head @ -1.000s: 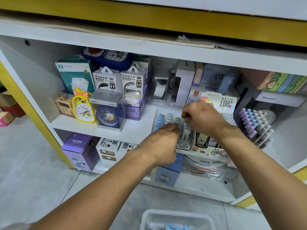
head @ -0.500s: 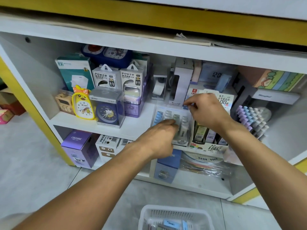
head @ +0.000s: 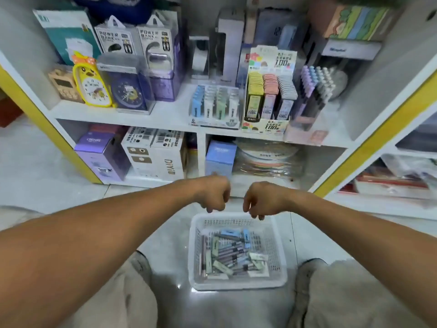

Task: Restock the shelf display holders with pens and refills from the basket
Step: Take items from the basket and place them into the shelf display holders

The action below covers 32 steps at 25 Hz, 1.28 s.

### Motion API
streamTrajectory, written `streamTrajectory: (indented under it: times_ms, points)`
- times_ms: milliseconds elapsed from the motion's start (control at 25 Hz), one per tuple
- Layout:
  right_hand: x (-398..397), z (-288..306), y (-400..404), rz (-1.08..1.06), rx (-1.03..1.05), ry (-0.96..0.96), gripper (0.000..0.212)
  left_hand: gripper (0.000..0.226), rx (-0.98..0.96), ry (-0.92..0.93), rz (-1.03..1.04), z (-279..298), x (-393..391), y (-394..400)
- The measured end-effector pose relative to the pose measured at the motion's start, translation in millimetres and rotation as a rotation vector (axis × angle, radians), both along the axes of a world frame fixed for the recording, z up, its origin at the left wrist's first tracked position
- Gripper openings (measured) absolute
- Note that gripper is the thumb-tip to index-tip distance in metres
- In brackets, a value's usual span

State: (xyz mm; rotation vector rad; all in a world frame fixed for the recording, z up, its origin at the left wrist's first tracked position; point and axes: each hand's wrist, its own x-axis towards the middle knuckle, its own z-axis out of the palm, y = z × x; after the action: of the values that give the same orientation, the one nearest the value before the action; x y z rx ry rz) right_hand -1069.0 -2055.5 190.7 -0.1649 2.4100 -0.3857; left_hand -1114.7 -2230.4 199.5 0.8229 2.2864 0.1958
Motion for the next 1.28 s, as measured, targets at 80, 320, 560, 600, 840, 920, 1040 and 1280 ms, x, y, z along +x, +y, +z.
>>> streamTrajectory:
  times_ms: [80, 320, 560, 600, 840, 920, 1040, 1280]
  points:
    - [18.9, -47.0, 8.7, -0.113, 0.000, -0.096, 0.028, 0.018, -0.134, -0.080, -0.004, -31.4, 10.1, 0.9]
    - [69.6, -174.6, 27.1, -0.290, 0.085, -0.098, 0.041, 0.012, -0.230, -0.041, 0.056, -139.3, 49.7, 11.5]
    - [109.5, -245.8, 22.8, -0.435, 0.187, -0.096, 0.051, 0.054, -0.220, -0.173, 0.233, -236.7, 66.9, 13.7]
    - [112.4, -253.1, 22.7, -0.418, 0.196, -0.090, 0.059, 0.066, -0.218, -0.175, 0.269, -247.6, 68.5, 16.6]
    - [103.7, -274.8, 21.0, -0.154, 0.325, -0.059, 0.092, 0.102, -0.193, 0.007, 0.095, -295.2, 88.0, 24.3]
    - [98.6, -277.0, 19.2, -0.081, 0.365, -0.012, 0.093, 0.090, -0.138, 0.104, 0.027, -302.0, 93.4, 28.6]
    - [92.0, -279.6, 18.2, 0.068, 0.444, 0.060, 0.086, 0.075, -0.101, 0.199, -0.039, -303.0, 98.6, 39.8]
    - [88.4, -290.6, 25.9, 0.065, 0.381, 0.087, 0.082, 0.073, -0.056, 0.114, 0.108, -306.4, 103.0, 58.7]
